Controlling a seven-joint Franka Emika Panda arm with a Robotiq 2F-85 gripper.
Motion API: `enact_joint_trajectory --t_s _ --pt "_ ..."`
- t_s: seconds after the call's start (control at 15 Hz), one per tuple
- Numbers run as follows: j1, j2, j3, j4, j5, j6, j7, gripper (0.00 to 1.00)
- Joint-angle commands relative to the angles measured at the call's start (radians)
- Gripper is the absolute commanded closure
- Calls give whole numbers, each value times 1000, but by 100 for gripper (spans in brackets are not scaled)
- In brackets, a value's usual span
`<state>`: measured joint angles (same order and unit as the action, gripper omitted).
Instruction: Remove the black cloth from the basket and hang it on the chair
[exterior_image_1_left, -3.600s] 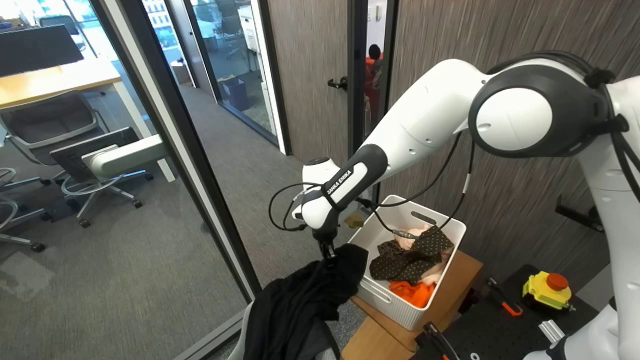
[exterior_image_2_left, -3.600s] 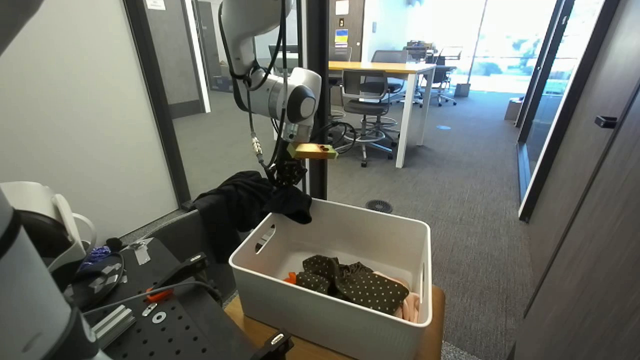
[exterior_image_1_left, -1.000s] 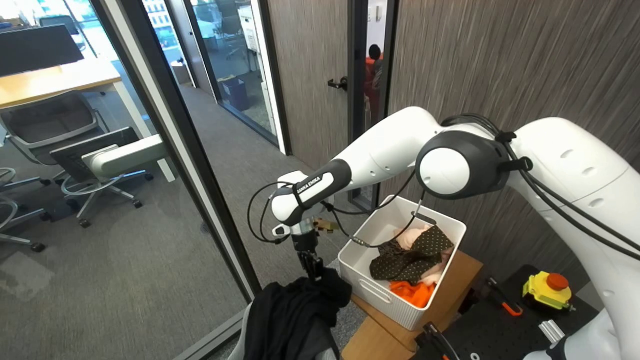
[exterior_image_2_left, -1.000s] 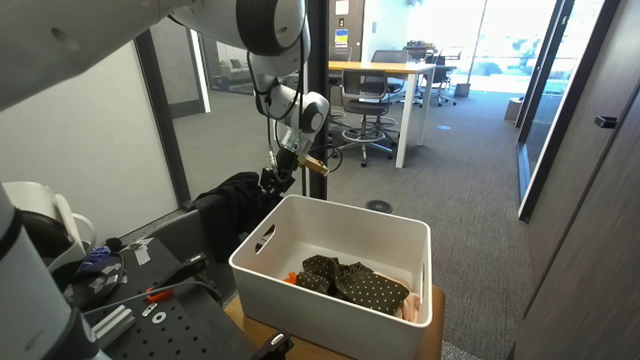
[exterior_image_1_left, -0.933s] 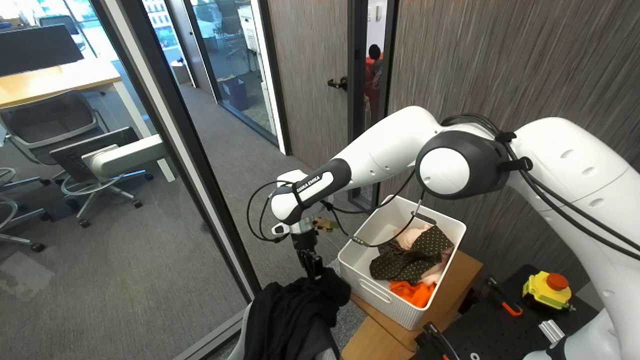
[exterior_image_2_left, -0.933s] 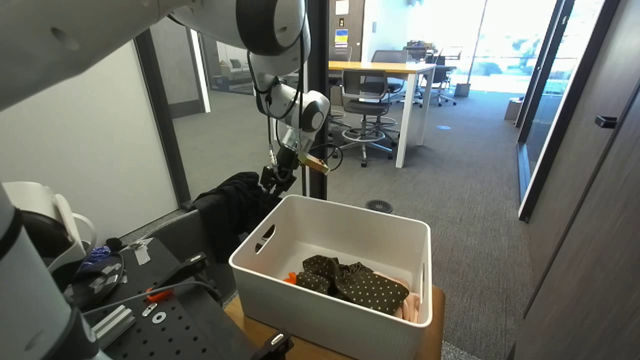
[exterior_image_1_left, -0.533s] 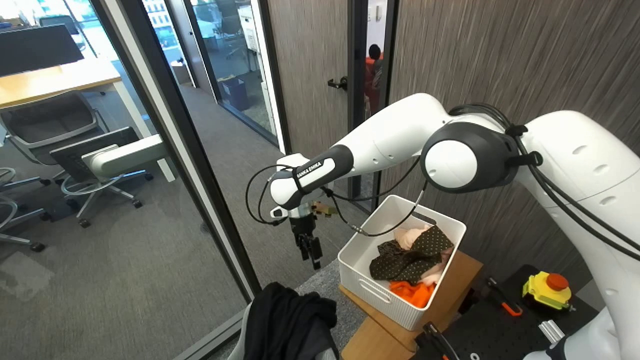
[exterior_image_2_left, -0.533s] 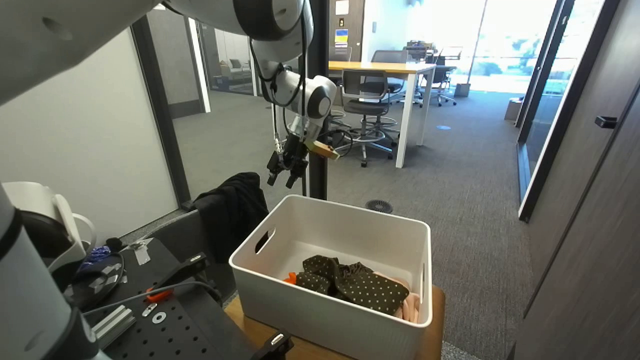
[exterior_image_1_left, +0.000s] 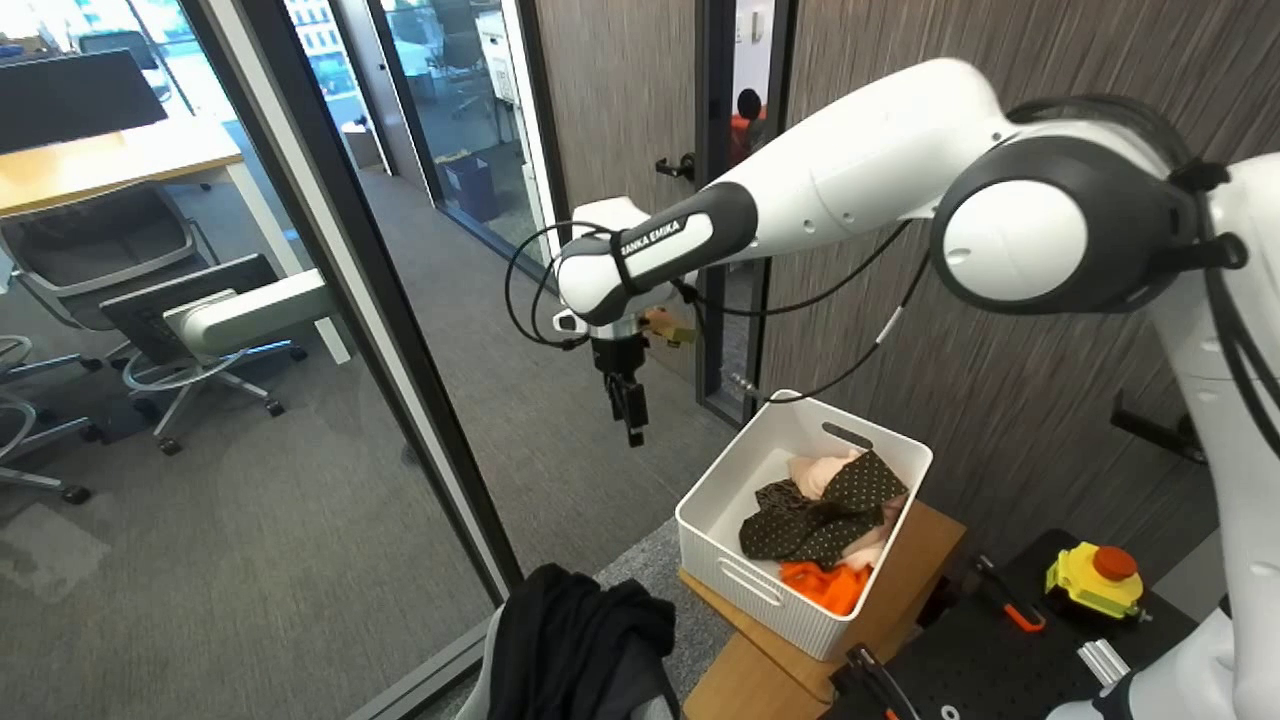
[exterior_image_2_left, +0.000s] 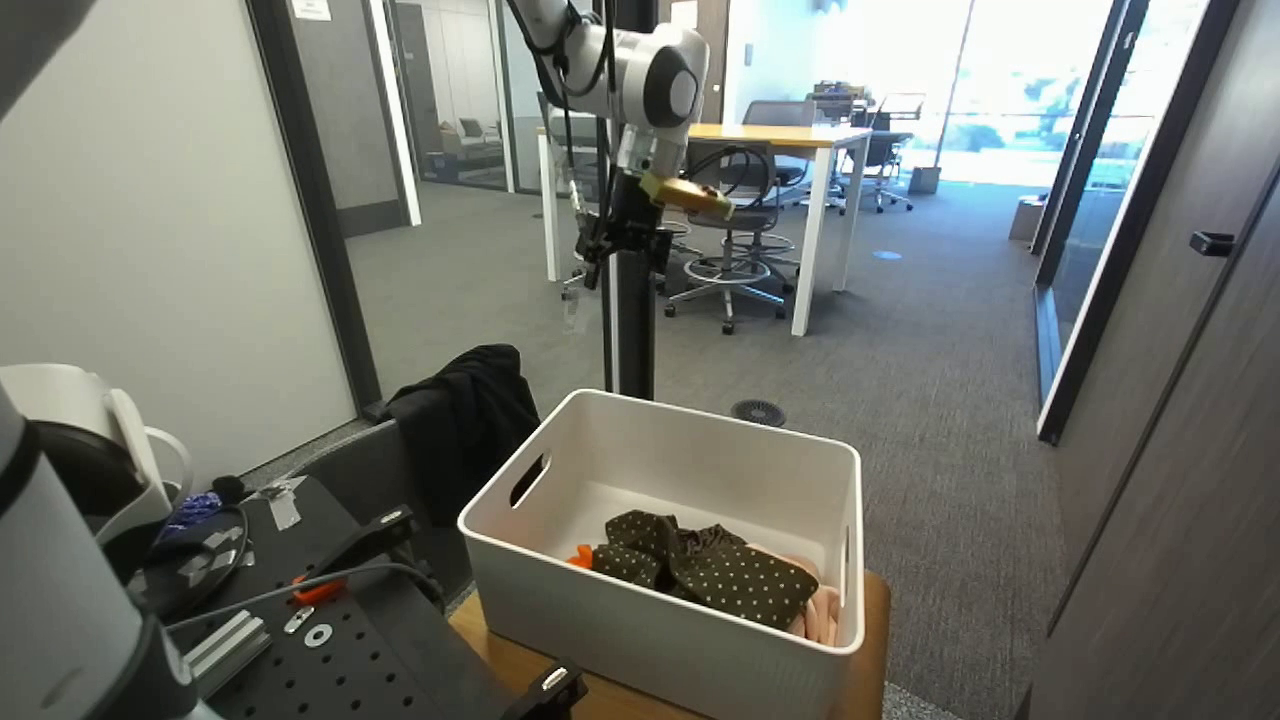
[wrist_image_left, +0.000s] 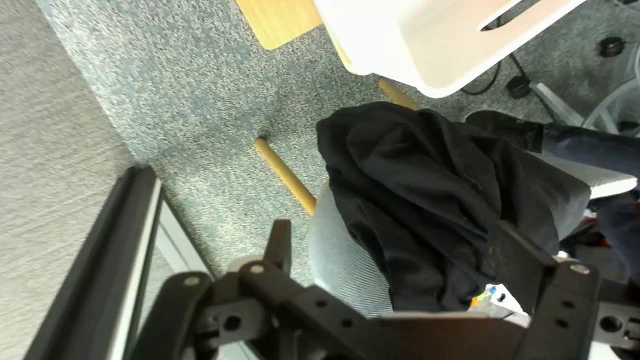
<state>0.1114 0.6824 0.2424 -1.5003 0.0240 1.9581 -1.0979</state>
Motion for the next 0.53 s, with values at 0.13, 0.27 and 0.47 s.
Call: enact_joint_trajectory --t_s 0.13,0.27,0.47 --pt "-24 -361 -45 -321 8 107 204 0" --pt "-29 -473 -57 -411 12 117 282 0" --pt "-40 -641 -73 -535 44 98 381 0"
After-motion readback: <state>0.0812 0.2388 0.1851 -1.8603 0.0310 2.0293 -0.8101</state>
